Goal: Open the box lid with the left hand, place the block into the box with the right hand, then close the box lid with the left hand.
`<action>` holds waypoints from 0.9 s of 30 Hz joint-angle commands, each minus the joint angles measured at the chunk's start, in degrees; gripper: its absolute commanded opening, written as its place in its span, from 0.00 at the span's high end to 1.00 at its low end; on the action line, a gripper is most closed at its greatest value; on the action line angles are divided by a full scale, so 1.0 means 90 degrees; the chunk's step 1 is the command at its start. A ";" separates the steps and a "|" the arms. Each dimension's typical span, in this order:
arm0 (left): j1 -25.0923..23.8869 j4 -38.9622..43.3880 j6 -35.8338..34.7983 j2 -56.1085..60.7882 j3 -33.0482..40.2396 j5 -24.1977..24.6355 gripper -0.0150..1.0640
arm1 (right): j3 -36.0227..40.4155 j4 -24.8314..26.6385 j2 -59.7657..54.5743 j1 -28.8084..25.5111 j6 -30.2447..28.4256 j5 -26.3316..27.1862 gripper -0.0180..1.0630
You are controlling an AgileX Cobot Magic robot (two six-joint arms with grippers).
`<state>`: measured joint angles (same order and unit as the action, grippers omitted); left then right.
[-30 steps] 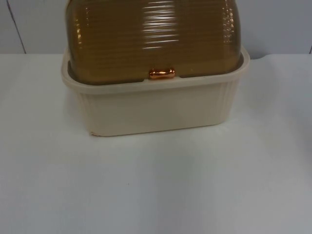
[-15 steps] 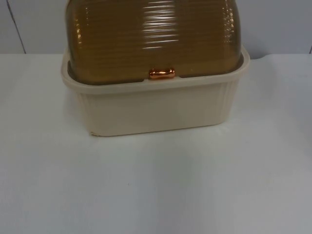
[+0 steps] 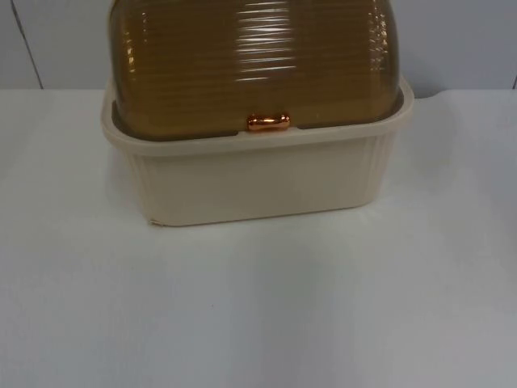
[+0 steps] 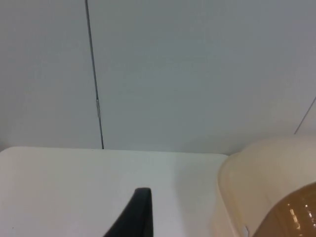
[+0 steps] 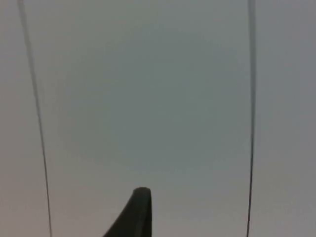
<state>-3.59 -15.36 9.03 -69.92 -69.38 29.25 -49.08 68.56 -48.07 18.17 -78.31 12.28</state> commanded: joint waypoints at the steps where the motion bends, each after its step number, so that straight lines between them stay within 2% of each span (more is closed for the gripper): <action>1: 0.0033 -0.0074 -0.0039 0.0012 0.0013 0.0052 0.01 | 0.0011 -0.1544 -0.0239 -0.0022 0.0855 -0.0440 0.12; 2: 0.0033 -0.0074 -0.0039 0.0012 0.0013 0.0052 0.01 | 0.0011 -0.1544 -0.0239 -0.0022 0.0855 -0.0440 0.12; 3: 0.0033 -0.0060 -0.0039 0.0012 0.0013 0.0066 0.01 | 0.0010 -0.1423 -0.0265 -0.0022 0.2176 -0.0440 0.12; 5: 0.0033 -0.0060 -0.0039 0.0012 0.0013 0.0108 0.01 | 0.0024 -0.1335 -0.0199 -0.0022 0.3597 -0.0724 0.12; 6: 0.0033 -0.0060 -0.0039 0.0012 0.0013 0.0208 0.01 | 0.0024 -0.1241 -0.0112 -0.0022 0.4567 -0.1198 0.12; 7: 0.0033 -0.0060 -0.0039 0.0012 0.0013 0.0208 0.01 | 0.0024 -0.1241 -0.0112 -0.0022 0.4567 -0.1198 0.12; 9: 0.0033 -0.0060 -0.0039 0.0012 0.0013 0.0298 0.01 | 0.0024 -0.1206 -0.0099 -0.0022 0.5764 -0.1365 0.12; 10: 0.0033 -0.0060 -0.0039 0.0012 0.0013 0.0339 0.01 | 0.0024 -0.1206 -0.0099 -0.0022 0.6102 -0.1298 0.12; 13: 0.0033 -0.0060 -0.0039 0.0012 0.0013 0.0370 0.01 | 0.0024 -0.1194 -0.0076 -0.0022 0.6356 -0.1200 0.12; 14: 0.0033 -0.0060 -0.0039 0.0012 0.0013 0.0381 0.01 | 0.0024 -0.1147 0.0031 -0.0022 0.6445 -0.1430 0.12; 15: 0.0033 -0.0060 -0.0039 0.0012 0.0013 0.0381 0.01 | 0.0024 -0.1307 0.0136 -0.0022 0.6290 -0.1640 0.12; 17: 0.0033 -0.0060 -0.0039 0.0012 0.0013 0.0381 0.01 | 0.0024 -0.1475 0.0271 -0.0022 0.5853 -0.1538 0.12; 18: 0.0033 -0.0060 -0.0039 0.0012 0.0013 0.0381 0.01 | 0.0024 -0.1715 0.0365 -0.0037 0.5569 -0.1538 0.12; 19: 0.0033 -0.0060 -0.0039 0.0012 0.0013 0.0381 0.01 | 0.0024 -0.2307 0.0449 -0.0037 0.5373 -0.1552 0.12; 20: 0.0033 -0.0060 -0.0039 0.0012 0.0013 0.0381 0.01 | 0.0024 -0.2307 0.0449 -0.0037 0.5373 -0.1552 0.12; 21: 0.0033 -0.0060 -0.0039 0.0012 0.0013 0.0381 0.01 | 0.0024 -0.3537 0.0557 -0.0048 0.5372 -0.1735 0.12; 22: 0.0033 -0.0060 -0.0039 0.0012 0.0013 0.0381 0.01 | 0.0024 -0.4161 0.0557 -0.0048 0.5449 -0.1884 0.12; 23: 0.0033 -0.0060 -0.0039 0.0012 0.0013 0.0381 0.01 | 0.0024 -0.4414 0.0557 -0.0048 0.5462 -0.1985 0.12; 24: 0.0033 -0.0060 -0.0039 0.0012 0.0013 0.0381 0.01 | 0.0024 -0.5284 0.0509 -0.0048 0.5462 -0.2419 0.12; 25: 0.0033 -0.0060 -0.0039 0.0012 0.0013 0.0381 0.01 | 0.0024 -0.5284 0.0509 -0.0048 0.5462 -0.2419 0.12; 26: 0.0033 -0.0060 -0.0039 0.0012 0.0013 0.0381 0.01 | 0.0024 -0.6037 0.0410 -0.0048 0.5567 -0.2835 0.12; 27: 0.0033 -0.0048 -0.0039 0.0012 0.0013 0.0381 0.01 | 0.0024 -0.6456 0.0316 -0.0063 0.5794 -0.3141 0.12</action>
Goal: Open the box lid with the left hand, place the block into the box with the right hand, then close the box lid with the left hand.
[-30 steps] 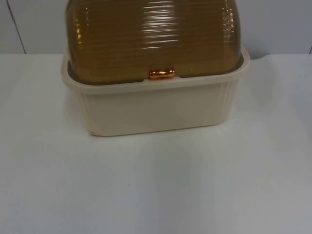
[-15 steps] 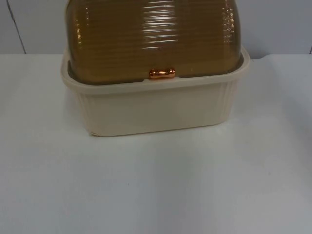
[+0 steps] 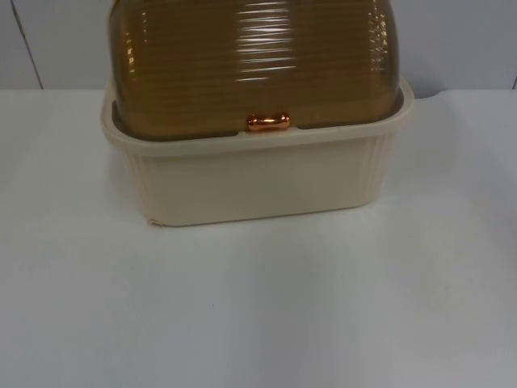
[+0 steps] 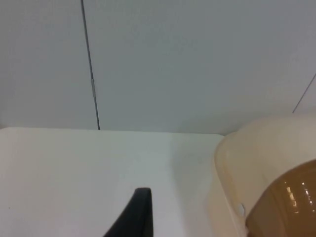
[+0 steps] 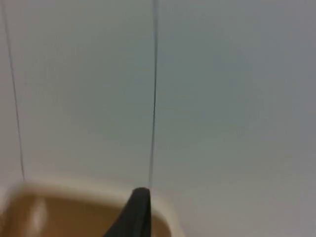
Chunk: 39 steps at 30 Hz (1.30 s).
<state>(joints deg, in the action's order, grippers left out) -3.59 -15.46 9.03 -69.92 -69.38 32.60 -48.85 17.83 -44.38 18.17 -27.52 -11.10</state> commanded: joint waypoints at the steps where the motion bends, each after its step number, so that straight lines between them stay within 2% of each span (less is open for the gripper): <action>1: 0.0033 -0.0037 -0.0039 0.0012 0.0013 0.0009 0.01 | -0.0001 -0.1073 -0.0203 -0.0130 0.0302 -0.0725 0.12; 4: 0.0033 -0.0023 -0.0039 0.0012 0.0013 0.0162 0.01 | -0.0001 -0.1328 -0.0348 -0.0409 0.0508 -0.1015 0.12; 6: 0.0033 -0.0023 -0.0039 0.0012 0.0013 0.0335 0.01 | 0.0012 -0.1260 -0.0371 -0.0870 0.1024 -0.0967 0.12; 8: 0.0033 -0.0023 -0.0039 0.0025 0.0013 0.0350 0.01 | 0.0012 -0.1114 -0.0371 -0.1478 0.2048 -0.0752 0.12; 9: 0.0033 -0.0023 -0.0039 0.0025 0.0013 0.0350 0.01 | 0.0012 -0.1114 -0.0371 -0.1478 0.2048 -0.0752 0.12; 11: 0.0033 -0.0039 -0.0039 0.0028 0.0013 0.0350 0.01 | 0.0012 -0.1096 -0.0371 -0.2006 0.2485 -0.0872 0.12; 13: 0.0033 -0.0092 -0.0039 0.0028 0.0013 0.0350 0.01 | 0.0021 -0.1136 -0.0371 -0.2311 0.2646 -0.1062 0.12; 16: 0.0033 -0.0205 -0.0039 0.0028 0.0013 0.0350 0.01 | 0.0057 -0.1331 -0.0385 -0.2339 0.2874 -0.1172 0.12; 19: 0.0033 -0.0289 -0.0039 0.0039 0.0013 0.0278 0.01 | 0.0057 -0.2040 -0.0445 -0.2243 0.2897 -0.1196 0.12; 23: 0.0018 -0.0396 -0.0143 0.0039 0.0013 0.0125 0.01 | 0.0057 -0.2133 -0.0445 -0.2243 0.3123 -0.1005 0.12; 24: 0.0018 -0.0404 -0.0204 0.0039 0.0013 0.0260 0.01 | 0.0057 -0.2133 -0.0445 -0.2243 0.3119 -0.1107 0.12; 25: 0.0018 -0.0373 -0.0117 0.0039 0.0013 0.0385 0.01 | 0.0057 -0.2171 -0.0490 -0.2230 0.2824 -0.1389 0.12; 26: 0.0018 -0.0373 -0.0117 0.0039 0.0013 0.0385 0.01 | 0.0057 -0.2171 -0.0490 -0.2230 0.2824 -0.1389 0.12; 28: 0.0030 -0.0602 0.0519 0.0156 0.0013 0.0612 0.01 | 0.0057 -0.2283 -0.0433 -0.2230 0.3057 -0.1502 0.12; 30: 0.0030 -0.0657 0.0852 0.0604 0.0013 0.0519 0.01 | 0.0057 -0.2340 -0.0059 -0.2230 0.3245 -0.1268 0.12; 32: 0.0030 -0.0559 0.0945 0.0942 0.0013 0.0376 0.01 | 0.0020 -0.2482 0.0229 -0.2230 0.3245 -0.1301 0.12; 36: 0.0017 0.0199 0.0948 0.2472 0.0013 0.0152 0.01 | -0.0328 -0.3583 0.1388 -0.2230 0.3300 -0.2230 0.12; 37: 0.0017 0.0282 0.0948 0.2766 0.0013 0.0181 0.01 | -0.0405 -0.3771 0.1683 -0.2230 0.3298 -0.2359 0.12; 39: 0.0017 0.0454 0.0980 0.3111 0.0013 0.0265 0.01 | -0.0492 -0.3799 0.1913 -0.2230 0.3298 -0.2397 0.12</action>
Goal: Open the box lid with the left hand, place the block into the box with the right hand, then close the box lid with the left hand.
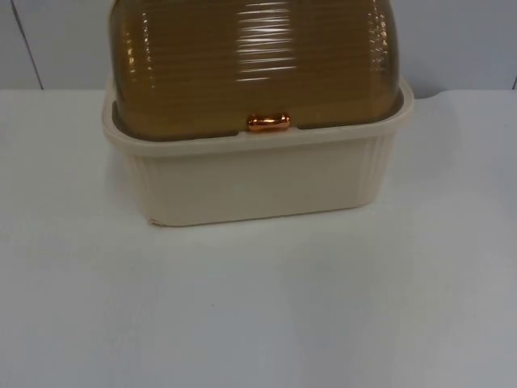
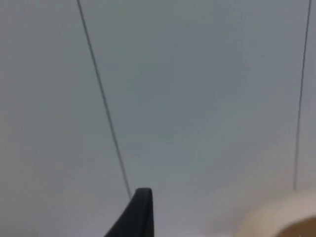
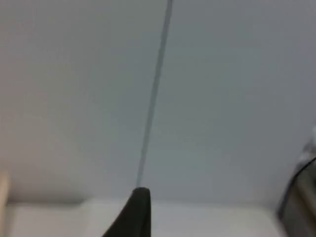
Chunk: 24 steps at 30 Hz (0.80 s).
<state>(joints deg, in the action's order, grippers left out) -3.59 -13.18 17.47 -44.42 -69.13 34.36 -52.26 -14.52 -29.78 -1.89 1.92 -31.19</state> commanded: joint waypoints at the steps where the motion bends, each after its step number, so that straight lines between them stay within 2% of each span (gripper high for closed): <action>1: 0.0017 0.0375 0.0057 0.0606 -0.0014 0.0209 0.01 | -0.0199 -0.0205 0.0549 -0.0002 0.0027 -0.0162 0.12; 3: 0.0017 0.0689 0.0008 0.1165 -0.0014 0.0584 0.01 | -0.0363 -0.0144 0.0999 -0.0002 -0.0032 -0.0272 0.12; 4: 0.0017 0.0689 0.0008 0.1165 -0.0014 0.0584 0.01 | -0.0363 -0.0144 0.0999 -0.0002 -0.0032 -0.0272 0.12; 8: 0.0017 0.0471 -0.0354 0.2210 -0.0014 0.1032 0.01 | -0.0705 0.0767 0.1593 -0.0016 -0.0801 -0.0754 0.12; 10: 0.0017 0.0460 -0.0391 0.2453 -0.0014 0.1117 0.01 | -0.0819 0.0986 0.1756 -0.0016 -0.0863 -0.0906 0.12; 14: 0.0017 0.0613 -0.0607 0.3061 -0.0014 0.1507 0.01 | -0.0895 0.1031 0.2017 -0.0016 -0.0863 -0.1190 0.12; 18: 0.0017 0.0733 -0.0816 0.3408 -0.0014 0.2483 0.01 | -0.0895 0.1031 0.2408 -0.0016 -0.0833 -0.1727 0.12; 24: 0.0017 0.0733 -0.0880 0.3877 -0.0014 0.2910 0.01 | -0.0895 0.1031 0.2864 -0.0016 -0.0625 -0.2065 0.12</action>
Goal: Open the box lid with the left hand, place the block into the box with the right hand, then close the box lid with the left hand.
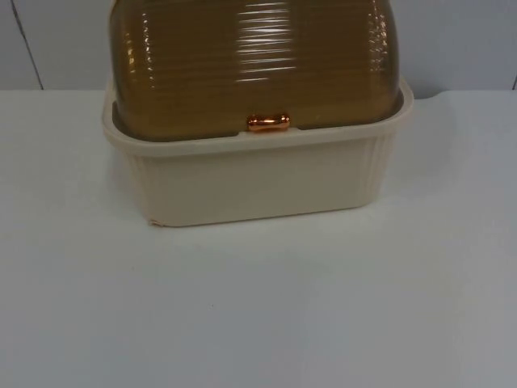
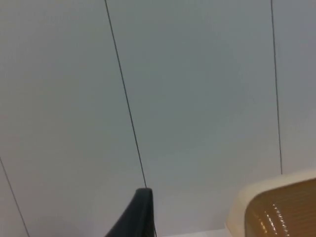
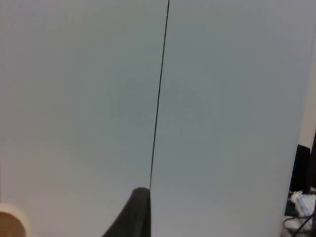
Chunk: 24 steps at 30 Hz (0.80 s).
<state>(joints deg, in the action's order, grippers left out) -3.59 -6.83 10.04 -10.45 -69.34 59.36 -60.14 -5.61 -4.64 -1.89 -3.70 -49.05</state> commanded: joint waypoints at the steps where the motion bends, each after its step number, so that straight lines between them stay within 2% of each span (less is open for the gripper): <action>1: 0.0017 0.0054 -0.0103 0.0219 0.0010 0.0215 0.01 | -0.0019 0.0041 0.0166 -0.0016 0.0257 -0.0205 0.12; 3: 0.0017 0.0054 -0.0167 0.0491 0.0010 0.0434 0.01 | -0.0019 0.0016 0.0334 -0.0016 0.0555 -0.0683 0.12; 5: 0.0017 0.0042 -0.0167 0.0797 0.0010 0.0712 0.01 | -0.0019 0.0044 0.0480 0.0066 0.0555 -0.0843 0.12; 7: 0.0017 0.0054 -0.0182 0.0922 0.0010 0.0765 0.01 | -0.0019 0.0121 0.0515 0.0133 0.0555 -0.0859 0.12; 10: 0.0031 0.0054 -0.0267 0.1161 0.0010 0.0879 0.01 | -0.0019 0.0185 0.0515 0.0410 0.0411 -0.1459 0.12; 11: 0.0031 0.0054 -0.0267 0.1161 0.0010 0.0879 0.01 | -0.0019 0.0185 0.0515 0.0410 0.0411 -0.1459 0.12; 12: 0.0043 0.0054 -0.0267 0.1161 0.0010 0.0893 0.01 | -0.0019 0.0216 0.0515 0.0486 0.0277 -0.1764 0.12; 14: 0.0117 0.0023 -0.0315 0.1161 -0.0028 0.1074 0.01 | -0.0019 0.0624 0.0515 0.0701 -0.0264 -0.2215 0.12; 15: 0.0173 0.0022 -0.0315 0.1161 -0.0016 0.1128 0.01 | -0.0019 0.0898 0.0515 0.0759 -0.0485 -0.2249 0.12; 18: 0.0298 0.0143 -0.0287 0.1161 -0.0005 0.1156 0.01 | -0.0034 0.1095 0.0515 0.0786 -0.0584 -0.2131 0.12; 24: 0.0419 0.0700 -0.0287 0.1161 0.0028 0.1145 0.01 | -0.0034 0.1021 0.0515 0.0786 -0.0552 -0.1804 0.12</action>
<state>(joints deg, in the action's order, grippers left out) -0.19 -1.82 7.87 0.05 -69.46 69.10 -60.14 3.48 0.03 4.95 -8.10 -66.38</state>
